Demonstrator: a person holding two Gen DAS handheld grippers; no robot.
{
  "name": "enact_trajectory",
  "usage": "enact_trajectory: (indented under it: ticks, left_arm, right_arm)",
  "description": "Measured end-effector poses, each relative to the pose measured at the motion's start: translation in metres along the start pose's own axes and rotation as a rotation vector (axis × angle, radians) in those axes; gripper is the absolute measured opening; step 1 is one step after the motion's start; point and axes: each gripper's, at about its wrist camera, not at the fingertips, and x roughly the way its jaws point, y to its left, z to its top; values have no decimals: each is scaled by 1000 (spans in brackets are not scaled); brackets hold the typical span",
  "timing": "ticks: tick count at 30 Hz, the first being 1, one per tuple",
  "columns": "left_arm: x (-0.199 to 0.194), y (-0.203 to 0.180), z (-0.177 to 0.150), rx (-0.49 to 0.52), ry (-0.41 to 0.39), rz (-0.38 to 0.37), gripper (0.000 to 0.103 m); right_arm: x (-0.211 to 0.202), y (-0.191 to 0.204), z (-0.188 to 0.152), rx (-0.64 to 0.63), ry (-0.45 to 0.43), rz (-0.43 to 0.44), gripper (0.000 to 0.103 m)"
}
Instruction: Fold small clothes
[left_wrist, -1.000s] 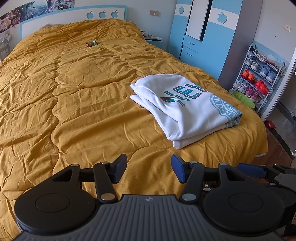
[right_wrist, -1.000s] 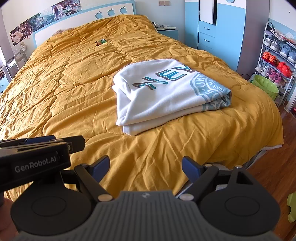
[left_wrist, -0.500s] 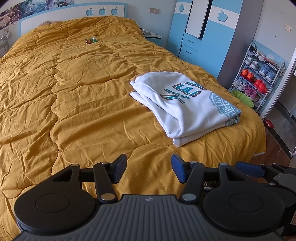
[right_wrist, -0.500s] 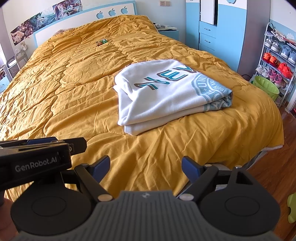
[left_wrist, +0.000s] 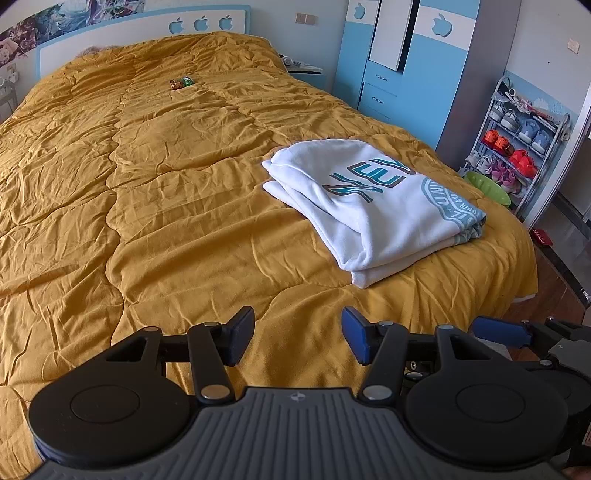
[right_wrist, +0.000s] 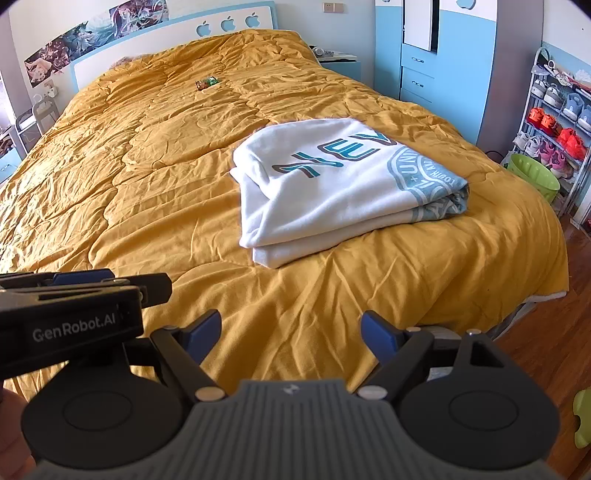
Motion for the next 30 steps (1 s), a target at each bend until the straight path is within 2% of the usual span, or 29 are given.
enact_trajectory:
  ticks: [23,30]
  left_arm:
    - [0,3,0,13,17,-1,61]
    - [-2,3,0,21,14,-3,57]
  right_arm:
    - [0,5,0,-10,-2,6,78]
    - [0,8,-1,-19,-10,12,77]
